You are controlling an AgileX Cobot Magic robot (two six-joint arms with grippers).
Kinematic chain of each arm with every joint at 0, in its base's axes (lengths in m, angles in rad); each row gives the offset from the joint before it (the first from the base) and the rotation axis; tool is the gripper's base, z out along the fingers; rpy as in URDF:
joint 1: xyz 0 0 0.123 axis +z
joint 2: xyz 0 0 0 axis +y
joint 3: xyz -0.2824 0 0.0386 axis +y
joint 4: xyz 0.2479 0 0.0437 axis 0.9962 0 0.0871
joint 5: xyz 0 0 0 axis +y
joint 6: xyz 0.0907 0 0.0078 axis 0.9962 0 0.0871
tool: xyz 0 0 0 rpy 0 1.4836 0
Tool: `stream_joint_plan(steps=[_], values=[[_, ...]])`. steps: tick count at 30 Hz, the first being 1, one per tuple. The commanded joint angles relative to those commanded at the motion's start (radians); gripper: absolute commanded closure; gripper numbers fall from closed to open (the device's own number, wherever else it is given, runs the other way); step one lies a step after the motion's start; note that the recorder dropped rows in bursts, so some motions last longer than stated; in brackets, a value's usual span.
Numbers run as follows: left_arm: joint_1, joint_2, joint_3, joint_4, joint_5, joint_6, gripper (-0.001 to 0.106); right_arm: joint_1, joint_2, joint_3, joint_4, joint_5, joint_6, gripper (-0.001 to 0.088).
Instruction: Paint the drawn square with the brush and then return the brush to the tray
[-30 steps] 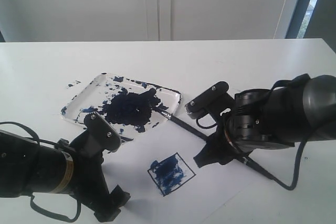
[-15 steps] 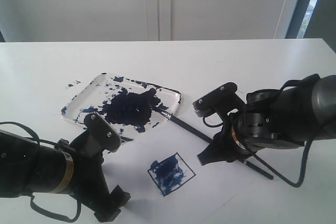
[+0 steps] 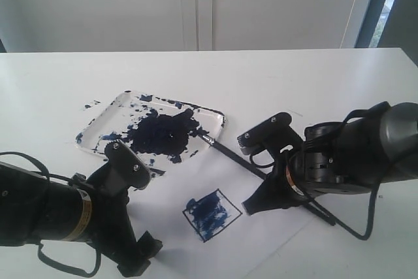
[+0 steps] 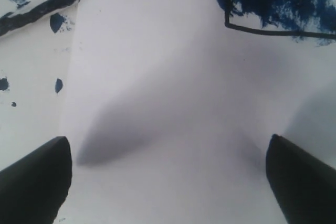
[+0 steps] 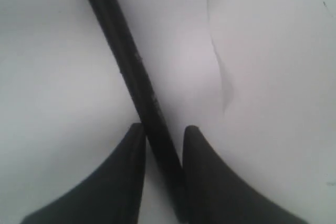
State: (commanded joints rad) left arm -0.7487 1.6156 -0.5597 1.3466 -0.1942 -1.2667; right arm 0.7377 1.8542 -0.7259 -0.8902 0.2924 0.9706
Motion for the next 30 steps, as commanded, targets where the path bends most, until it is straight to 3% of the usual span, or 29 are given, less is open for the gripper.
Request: stream_joint_plan(steps=[2, 7, 15, 20, 30], values=[[0.0, 0.0, 0.0, 0.0, 0.0, 0.0, 0.0, 0.0, -0.01, 0.0, 0.0, 0.016, 0.0, 0.0868], [0.0, 0.0, 0.0, 0.0, 0.0, 0.0, 0.0, 0.0, -0.102, 0.0, 0.014, 0.156, -0.027, 0.0868], [0.0, 0.0, 0.0, 0.0, 0.005, 0.0, 0.0, 0.072, -0.363, -0.031, 0.247, 0.393, -0.386, 0.0868], [0.0, 0.0, 0.0, 0.0, -0.003, -0.014, 0.0, 0.124, -0.48, -0.125, 0.335, 0.615, -0.455, 0.0868], [0.0, 0.0, 0.0, 0.0, -0.016, -0.014, 0.0, 0.131, -0.588, -0.292, 0.769, 0.855, -0.679, 0.0868]])
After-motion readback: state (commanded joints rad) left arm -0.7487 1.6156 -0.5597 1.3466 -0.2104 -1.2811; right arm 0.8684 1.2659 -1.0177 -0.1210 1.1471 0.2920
